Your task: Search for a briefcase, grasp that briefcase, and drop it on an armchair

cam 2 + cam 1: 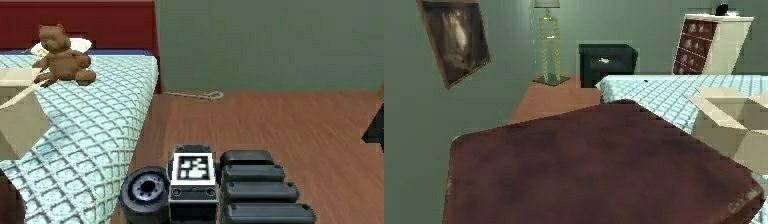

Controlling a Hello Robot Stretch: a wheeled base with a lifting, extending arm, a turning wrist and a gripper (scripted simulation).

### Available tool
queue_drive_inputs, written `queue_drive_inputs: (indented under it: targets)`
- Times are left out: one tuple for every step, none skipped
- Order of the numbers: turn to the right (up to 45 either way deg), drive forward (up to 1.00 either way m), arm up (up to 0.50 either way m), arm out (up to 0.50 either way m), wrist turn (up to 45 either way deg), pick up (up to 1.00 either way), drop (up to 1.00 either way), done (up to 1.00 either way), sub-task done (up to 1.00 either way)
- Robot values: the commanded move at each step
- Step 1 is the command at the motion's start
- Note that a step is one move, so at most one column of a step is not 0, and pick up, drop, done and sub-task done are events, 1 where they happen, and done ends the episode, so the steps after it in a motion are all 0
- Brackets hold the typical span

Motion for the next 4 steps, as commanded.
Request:
queue_drive_inputs:
  targets:
    - [0.0, 1.0, 0.0, 0.0, 0.0, 0.0, 0.0, 0.0, 0.0]
    - [0.0, 1.0, 0.0, 0.0, 0.0, 0.0, 0.0, 0.0, 0.0]
    - [0.0, 0.7, 0.0, 0.0, 0.0, 0.0, 0.0, 0.0, 0.0]
    - [30.0, 0.0, 0.0, 0.0, 0.0, 0.0, 0.0, 0.0, 0.0]
